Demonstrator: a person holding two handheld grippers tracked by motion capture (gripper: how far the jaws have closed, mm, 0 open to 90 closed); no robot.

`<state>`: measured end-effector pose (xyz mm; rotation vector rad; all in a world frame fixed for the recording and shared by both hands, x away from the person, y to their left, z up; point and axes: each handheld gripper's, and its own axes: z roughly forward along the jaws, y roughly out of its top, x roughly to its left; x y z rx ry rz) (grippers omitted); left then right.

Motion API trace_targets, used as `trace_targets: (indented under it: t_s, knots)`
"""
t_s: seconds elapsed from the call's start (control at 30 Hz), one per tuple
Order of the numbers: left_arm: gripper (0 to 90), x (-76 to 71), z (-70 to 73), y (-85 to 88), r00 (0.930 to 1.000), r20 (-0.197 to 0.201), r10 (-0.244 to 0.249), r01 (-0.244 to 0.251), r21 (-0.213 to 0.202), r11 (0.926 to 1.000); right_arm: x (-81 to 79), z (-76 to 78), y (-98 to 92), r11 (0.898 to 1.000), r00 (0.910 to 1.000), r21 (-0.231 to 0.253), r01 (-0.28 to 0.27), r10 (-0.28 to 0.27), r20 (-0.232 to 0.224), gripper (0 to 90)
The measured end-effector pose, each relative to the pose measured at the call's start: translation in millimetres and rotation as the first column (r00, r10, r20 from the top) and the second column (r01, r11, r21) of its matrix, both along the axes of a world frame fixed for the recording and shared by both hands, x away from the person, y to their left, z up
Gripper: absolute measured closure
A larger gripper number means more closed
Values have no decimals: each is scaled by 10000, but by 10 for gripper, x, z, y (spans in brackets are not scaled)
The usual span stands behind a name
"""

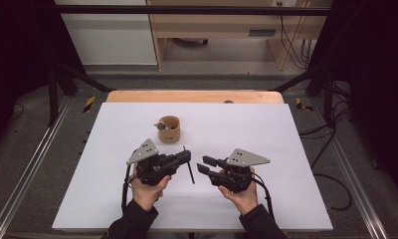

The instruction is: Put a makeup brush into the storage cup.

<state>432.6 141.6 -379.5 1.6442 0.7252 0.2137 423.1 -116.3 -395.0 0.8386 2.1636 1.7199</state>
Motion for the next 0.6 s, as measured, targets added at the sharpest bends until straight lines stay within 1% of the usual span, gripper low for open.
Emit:
trace_targets:
  t_s: [0.17, 0.2, 0.37, 0.47, 0.53, 0.57, 0.6]
  knots:
    - [848, 1, 8, 69, 9997, 186, 133, -134, 81, 9999, 21, 7, -74, 9995, 9995, -56, 315, -316, -51, 577]
    - [848, 1, 13, 88, 9996, 226, 174, -176, 79, 9998, 27, 8, -92, 9993, 9993, -22, 373, -373, -90, 563]
    - [848, 6, 37, 167, 9988, 337, 349, -350, 18, 9994, 66, 0, -184, 9970, 9969, -182, 747, -751, -237, 506]
    - [848, 12, 41, 206, 9981, 411, 453, -457, 87, 9989, 88, -5, -245, 9944, 9941, -232, 1036, -1043, -312, 445]
    - [848, 17, 42, 225, 9972, 478, 575, -584, 180, 9981, 100, -6, -291, 9921, 9917, -166, 1243, -1248, -320, 411]
    - [848, 22, 44, 238, 9966, 530, 638, -653, 257, 9975, 109, -5, -312, 9914, 9907, -129, 1304, -1308, -371, 383]
    - [848, 25, 45, 246, 9963, 545, 660, -676, 288, 9973, 119, -3, -336, 9893, 9886, -202, 1443, -1450, -409, 354]
